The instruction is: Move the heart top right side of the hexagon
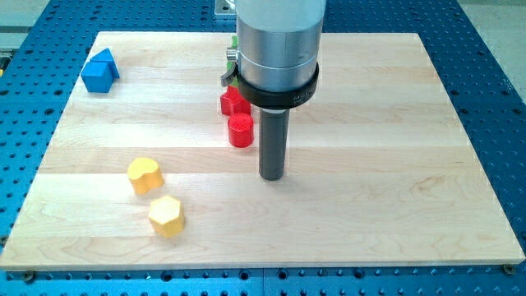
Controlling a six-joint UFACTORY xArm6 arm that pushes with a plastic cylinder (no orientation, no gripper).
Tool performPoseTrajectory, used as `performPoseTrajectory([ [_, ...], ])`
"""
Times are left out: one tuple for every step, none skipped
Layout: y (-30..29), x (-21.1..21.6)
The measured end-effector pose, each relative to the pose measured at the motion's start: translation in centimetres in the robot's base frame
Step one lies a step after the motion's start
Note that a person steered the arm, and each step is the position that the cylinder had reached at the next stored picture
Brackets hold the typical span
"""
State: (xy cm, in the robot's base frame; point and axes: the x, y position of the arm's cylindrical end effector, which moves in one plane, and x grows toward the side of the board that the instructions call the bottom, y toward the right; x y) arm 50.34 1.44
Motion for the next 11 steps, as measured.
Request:
performPoseTrajectory([
  [-1.3, 0.0],
  [-1.8, 0.0],
  [-1.8, 0.2],
  [-8.0, 0.4],
  [-12.2, 0.4],
  [-12.2, 0.7],
  [-12.2, 0.7],
  [-12.5, 0.7],
  [-12.9, 0.7],
  [-12.9, 0.7],
  [-13.3, 1.2],
])
